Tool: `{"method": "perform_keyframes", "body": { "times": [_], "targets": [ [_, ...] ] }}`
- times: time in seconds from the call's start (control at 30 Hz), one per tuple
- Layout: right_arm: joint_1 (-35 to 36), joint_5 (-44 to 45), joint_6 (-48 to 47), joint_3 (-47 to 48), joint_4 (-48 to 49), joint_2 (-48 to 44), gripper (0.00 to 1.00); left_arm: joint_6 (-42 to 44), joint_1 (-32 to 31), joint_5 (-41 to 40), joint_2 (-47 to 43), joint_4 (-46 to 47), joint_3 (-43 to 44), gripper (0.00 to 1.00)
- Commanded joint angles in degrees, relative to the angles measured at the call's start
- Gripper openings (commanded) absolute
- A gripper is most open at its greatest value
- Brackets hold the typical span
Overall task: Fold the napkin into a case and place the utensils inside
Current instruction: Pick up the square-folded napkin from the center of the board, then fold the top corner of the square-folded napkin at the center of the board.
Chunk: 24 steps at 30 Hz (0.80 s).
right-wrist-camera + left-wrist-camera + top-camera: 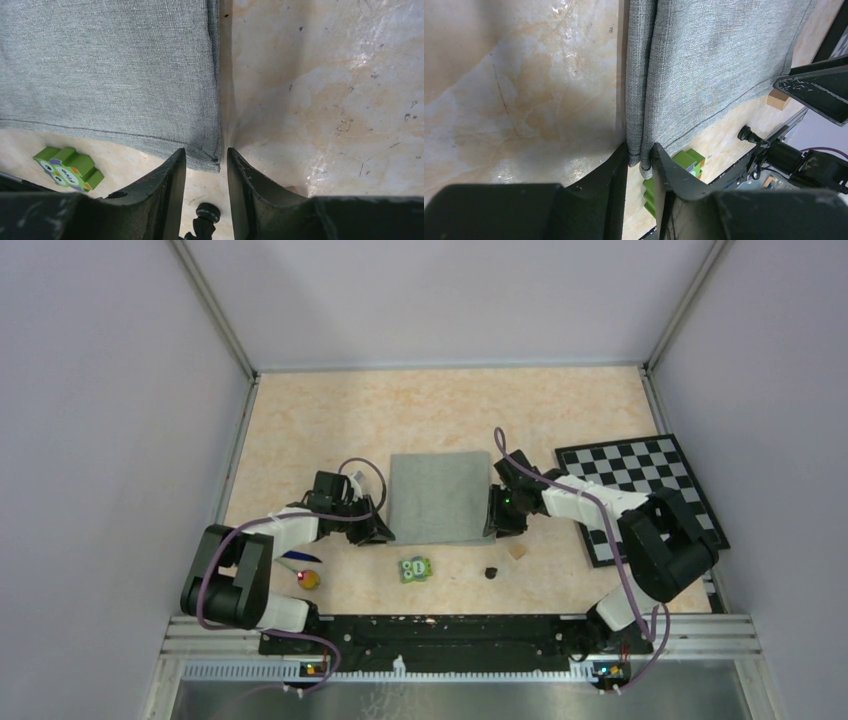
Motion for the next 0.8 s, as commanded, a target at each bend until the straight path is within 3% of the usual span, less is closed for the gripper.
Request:
{"method": "perform_keyframes", "body": {
  "times": [0.0,0.27,0.53,0.77],
  "targets": [
    [-0.29,0.63,0.03,0.69,1.82,0.45,0.34,1.83,-0.15,-2.18,0.49,-1.82,-1.64,0.32],
    [-0.28,1.81,-1.23,1.58,0.38,-0.77,0.30,2.55,-0.15,-3.24,-0.51,-2.81,-1.54,0.37],
    [-0.27,1.87,-1.43,2.20,0.43,-1.45,0.15,2.47,-0.17,-3.92,-0.94,-3.52,-1.58,0.39],
    [-0.34,2.17,-2.32,3.77,-1.19,-2.75,0.16,2.12,-0.15,-4.35,-2.21,-4.03,-2.13,0.47]
  ]
}}
